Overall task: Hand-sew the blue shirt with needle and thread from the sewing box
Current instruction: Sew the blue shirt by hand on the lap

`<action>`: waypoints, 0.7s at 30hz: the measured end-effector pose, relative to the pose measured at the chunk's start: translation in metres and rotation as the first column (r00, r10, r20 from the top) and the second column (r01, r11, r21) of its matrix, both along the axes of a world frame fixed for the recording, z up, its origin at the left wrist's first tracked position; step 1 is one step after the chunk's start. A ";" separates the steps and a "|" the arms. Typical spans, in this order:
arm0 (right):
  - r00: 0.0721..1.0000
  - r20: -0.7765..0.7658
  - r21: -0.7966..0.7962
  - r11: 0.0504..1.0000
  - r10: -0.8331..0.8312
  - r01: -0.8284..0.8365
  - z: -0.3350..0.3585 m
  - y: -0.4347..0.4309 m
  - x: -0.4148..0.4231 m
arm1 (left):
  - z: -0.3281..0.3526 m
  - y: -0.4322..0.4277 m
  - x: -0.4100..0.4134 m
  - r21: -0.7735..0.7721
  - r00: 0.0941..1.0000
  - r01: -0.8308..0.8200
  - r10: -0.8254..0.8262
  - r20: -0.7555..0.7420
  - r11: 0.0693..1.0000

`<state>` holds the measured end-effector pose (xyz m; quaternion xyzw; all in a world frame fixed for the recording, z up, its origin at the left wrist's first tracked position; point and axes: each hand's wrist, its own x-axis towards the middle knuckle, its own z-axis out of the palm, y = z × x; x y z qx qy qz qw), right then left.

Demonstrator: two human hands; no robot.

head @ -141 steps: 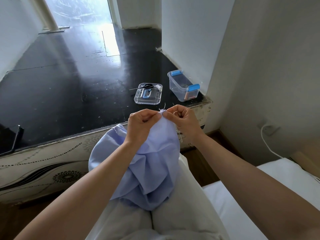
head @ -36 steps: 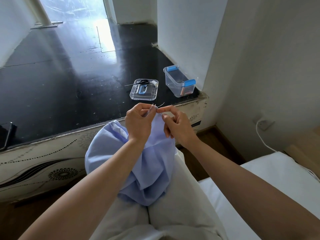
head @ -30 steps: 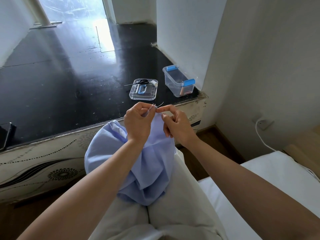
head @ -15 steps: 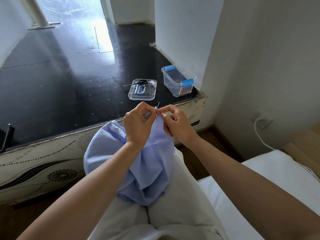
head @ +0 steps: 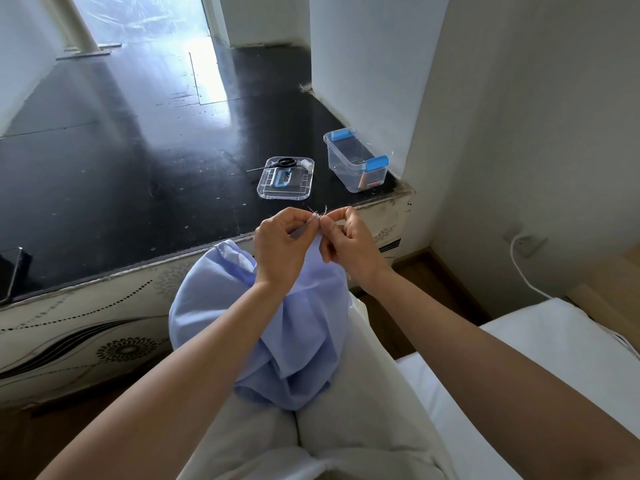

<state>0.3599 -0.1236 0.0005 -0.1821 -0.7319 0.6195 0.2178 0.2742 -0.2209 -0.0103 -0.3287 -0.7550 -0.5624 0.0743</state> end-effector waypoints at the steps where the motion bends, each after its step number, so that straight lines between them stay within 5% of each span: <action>1: 1.000 -0.002 -0.026 1.000 0.008 -0.008 0.001 0.000 0.001 | -0.001 0.000 -0.001 0.011 1.000 -0.010 0.010 0.014 1.000; 14: 0.996 0.066 -0.071 0.996 0.055 -0.050 -0.001 0.009 0.005 | 0.000 0.000 -0.006 -0.029 0.999 -0.009 0.010 0.045 1.000; 21: 0.994 0.094 -0.068 0.996 -0.057 0.064 -0.004 0.008 -0.001 | 0.001 -0.001 -0.007 -0.086 0.999 0.041 -0.043 -0.015 0.995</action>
